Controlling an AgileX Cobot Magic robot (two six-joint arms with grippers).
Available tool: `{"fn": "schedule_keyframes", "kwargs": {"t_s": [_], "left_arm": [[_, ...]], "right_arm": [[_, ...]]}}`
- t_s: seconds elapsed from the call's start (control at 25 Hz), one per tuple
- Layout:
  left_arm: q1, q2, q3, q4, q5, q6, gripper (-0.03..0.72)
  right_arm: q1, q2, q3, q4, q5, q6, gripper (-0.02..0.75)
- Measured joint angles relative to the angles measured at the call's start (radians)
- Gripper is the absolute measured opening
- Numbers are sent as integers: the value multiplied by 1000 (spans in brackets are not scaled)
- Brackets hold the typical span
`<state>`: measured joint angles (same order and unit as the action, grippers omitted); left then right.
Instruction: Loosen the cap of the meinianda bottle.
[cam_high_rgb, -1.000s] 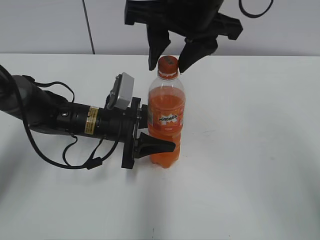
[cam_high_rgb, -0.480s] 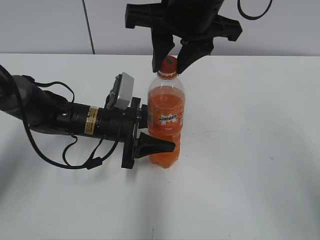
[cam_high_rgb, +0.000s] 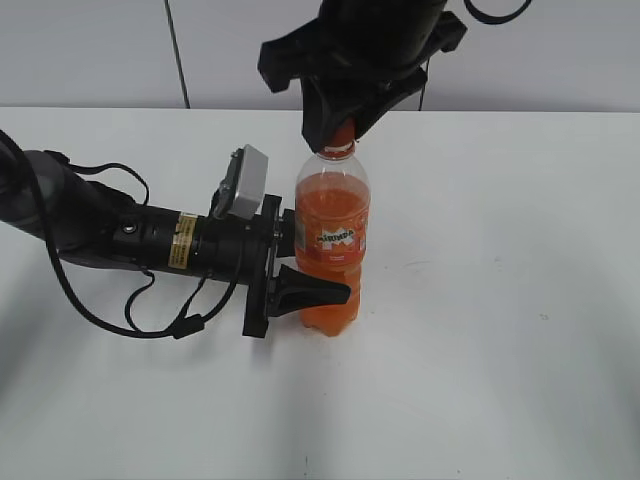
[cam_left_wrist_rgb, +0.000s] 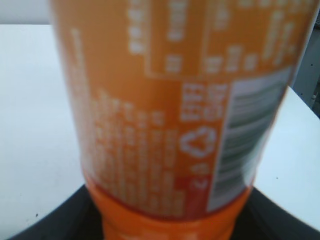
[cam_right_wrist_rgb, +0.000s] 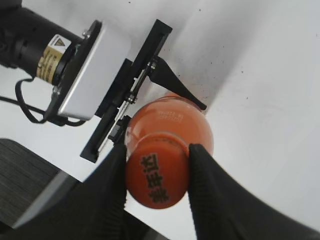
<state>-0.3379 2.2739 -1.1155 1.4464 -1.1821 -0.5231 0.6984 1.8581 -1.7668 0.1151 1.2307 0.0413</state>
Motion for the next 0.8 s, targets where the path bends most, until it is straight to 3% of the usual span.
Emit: {"fn": "schedule_keyframes", "kwargs": {"t_s": [0.8], "left_arm": [[1, 0, 0, 3, -2, 0, 395]], "right_arm": [[0, 0, 0, 4, -1, -1129, 276]]}}
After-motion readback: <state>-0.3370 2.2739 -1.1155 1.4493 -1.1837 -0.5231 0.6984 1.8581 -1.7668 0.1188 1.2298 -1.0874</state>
